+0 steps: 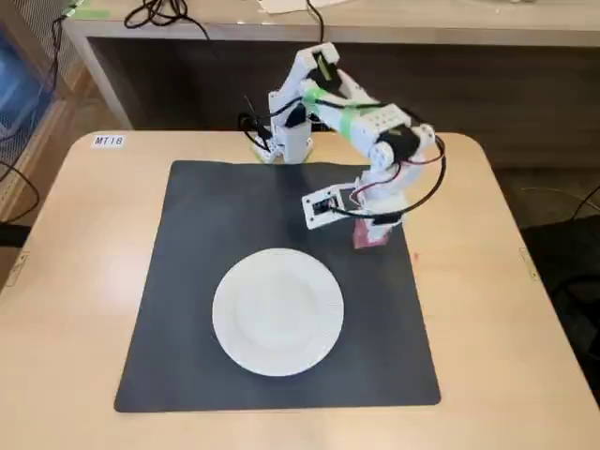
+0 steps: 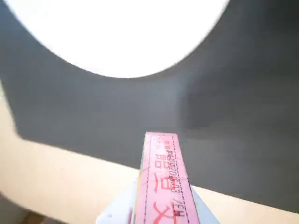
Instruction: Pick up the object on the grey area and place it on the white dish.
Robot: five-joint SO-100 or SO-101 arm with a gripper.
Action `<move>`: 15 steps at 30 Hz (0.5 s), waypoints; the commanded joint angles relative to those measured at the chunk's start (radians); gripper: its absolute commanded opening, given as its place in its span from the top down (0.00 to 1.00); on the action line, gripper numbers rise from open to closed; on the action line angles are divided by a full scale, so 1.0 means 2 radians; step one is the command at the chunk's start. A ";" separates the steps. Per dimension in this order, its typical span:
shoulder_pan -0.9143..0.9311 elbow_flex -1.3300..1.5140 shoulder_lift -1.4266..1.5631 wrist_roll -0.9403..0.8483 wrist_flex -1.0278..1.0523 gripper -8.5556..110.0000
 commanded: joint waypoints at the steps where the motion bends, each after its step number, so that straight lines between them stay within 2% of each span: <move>1: 0.054 -0.092 0.030 -0.084 -0.008 0.93; 9: 0.182 -0.207 -0.097 -0.255 -0.007 0.93; 15: 0.231 -0.186 -0.141 -0.281 -0.002 0.93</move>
